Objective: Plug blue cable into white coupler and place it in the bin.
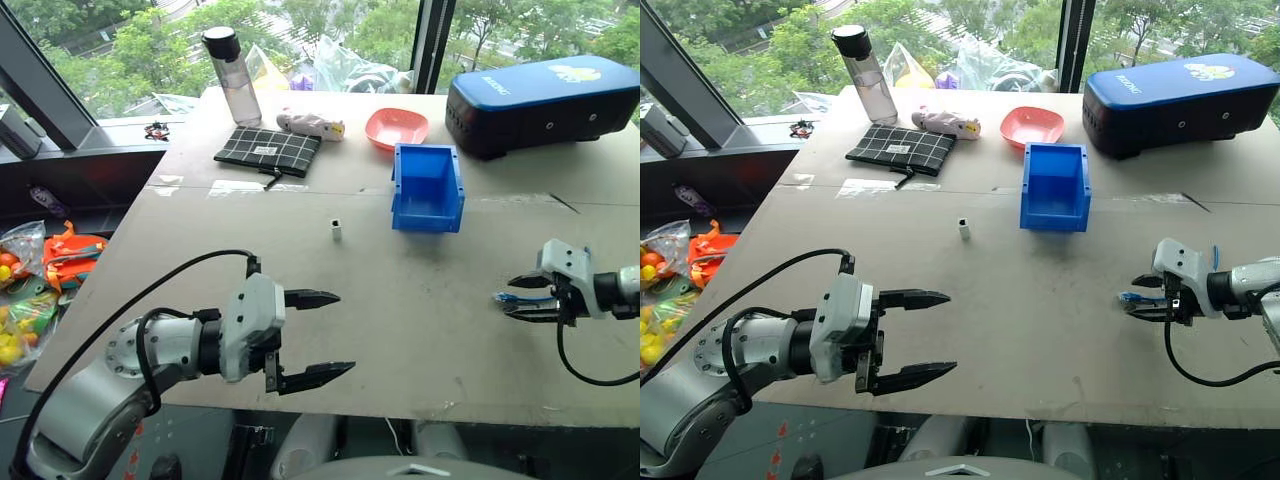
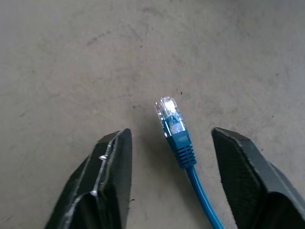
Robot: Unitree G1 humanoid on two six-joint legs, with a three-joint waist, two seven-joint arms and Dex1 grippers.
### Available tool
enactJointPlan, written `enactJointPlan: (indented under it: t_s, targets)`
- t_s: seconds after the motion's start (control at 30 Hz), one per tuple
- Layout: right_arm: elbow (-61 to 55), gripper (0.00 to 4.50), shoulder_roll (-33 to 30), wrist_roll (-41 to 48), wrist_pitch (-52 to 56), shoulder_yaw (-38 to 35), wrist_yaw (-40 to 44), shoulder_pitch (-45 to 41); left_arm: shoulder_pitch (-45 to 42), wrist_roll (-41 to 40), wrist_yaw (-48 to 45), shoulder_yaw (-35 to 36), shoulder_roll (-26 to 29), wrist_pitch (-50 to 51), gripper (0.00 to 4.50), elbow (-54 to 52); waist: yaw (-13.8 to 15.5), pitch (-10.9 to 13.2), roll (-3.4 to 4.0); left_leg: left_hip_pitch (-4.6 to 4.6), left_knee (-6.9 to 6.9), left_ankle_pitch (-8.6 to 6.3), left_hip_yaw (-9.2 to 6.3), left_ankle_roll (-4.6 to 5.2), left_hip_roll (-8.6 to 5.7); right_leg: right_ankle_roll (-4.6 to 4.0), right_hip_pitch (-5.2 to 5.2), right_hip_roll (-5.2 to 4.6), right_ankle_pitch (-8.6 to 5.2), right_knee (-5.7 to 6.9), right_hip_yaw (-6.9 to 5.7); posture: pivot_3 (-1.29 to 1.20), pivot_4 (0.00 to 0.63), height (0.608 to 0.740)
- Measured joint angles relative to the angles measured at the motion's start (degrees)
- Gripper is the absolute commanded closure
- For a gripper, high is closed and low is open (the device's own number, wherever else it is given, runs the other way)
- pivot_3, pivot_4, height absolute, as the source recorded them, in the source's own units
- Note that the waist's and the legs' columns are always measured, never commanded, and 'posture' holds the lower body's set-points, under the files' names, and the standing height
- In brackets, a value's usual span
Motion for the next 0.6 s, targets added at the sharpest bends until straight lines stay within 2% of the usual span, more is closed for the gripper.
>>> enactJointPlan:
  t_s: [0.07,0.1,0.2,0.33,0.47,0.6]
  targets:
    - [2.2,4.29,0.8,-1.4,-1.4,0.5,-0.1,-1.6,-0.1,0.0,0.6,0.0,0.0,0.4,0.00,0.0,0.0,0.0,0.00,0.02,0.00,0.00,0.02,-0.01,0.00,0.00,0.00,0.00,0.00,0.01,0.02,0.00,0.150,0.740]
    - [2.6,4.41,0.9,-1.8,-1.8,0.6,0.1,-1.9,-0.2,0.0,0.7,0.0,0.0,0.5,0.00,0.0,0.0,0.0,0.00,0.02,0.00,0.00,0.00,-0.01,0.00,0.00,0.01,0.00,0.00,0.01,0.01,0.00,0.150,0.740]
    - [2.6,4.41,1.2,-2.1,-2.3,0.6,0.3,-2.0,-0.1,0.0,1.2,0.0,0.0,0.6,0.00,0.0,0.0,0.0,-0.02,0.03,0.00,0.00,0.00,0.00,0.01,0.00,0.01,0.00,0.01,0.01,0.02,0.00,0.150,0.740]
    - [-3.2,4.41,2.4,-1.8,0.1,0.7,-0.2,-0.8,-0.4,-0.4,4.6,0.0,-1.0,2.1,0.00,0.1,-0.2,0.0,-0.01,0.04,-0.01,-0.02,-0.01,0.01,0.03,0.00,-0.01,0.03,0.00,0.05,0.04,0.00,0.150,0.740]
    - [-15.8,4.41,7.0,0.3,7.7,4.2,-2.3,-2.0,-2.1,0.3,7.8,-0.2,-1.7,3.4,0.00,0.9,0.0,0.0,0.02,-0.01,0.00,-0.02,-0.02,-0.02,0.02,0.01,-0.07,0.02,0.01,0.09,0.05,0.00,0.150,0.740]
    - [-19.2,4.41,13.5,-3.4,15.1,11.4,-7.6,-9.4,-3.8,3.5,10.9,-3.8,0.6,7.1,0.00,2.0,0.0,0.0,-0.10,-0.01,0.04,-0.01,-0.05,-0.05,-0.01,0.00,-0.06,0.04,0.01,0.10,0.02,0.00,0.150,0.740]
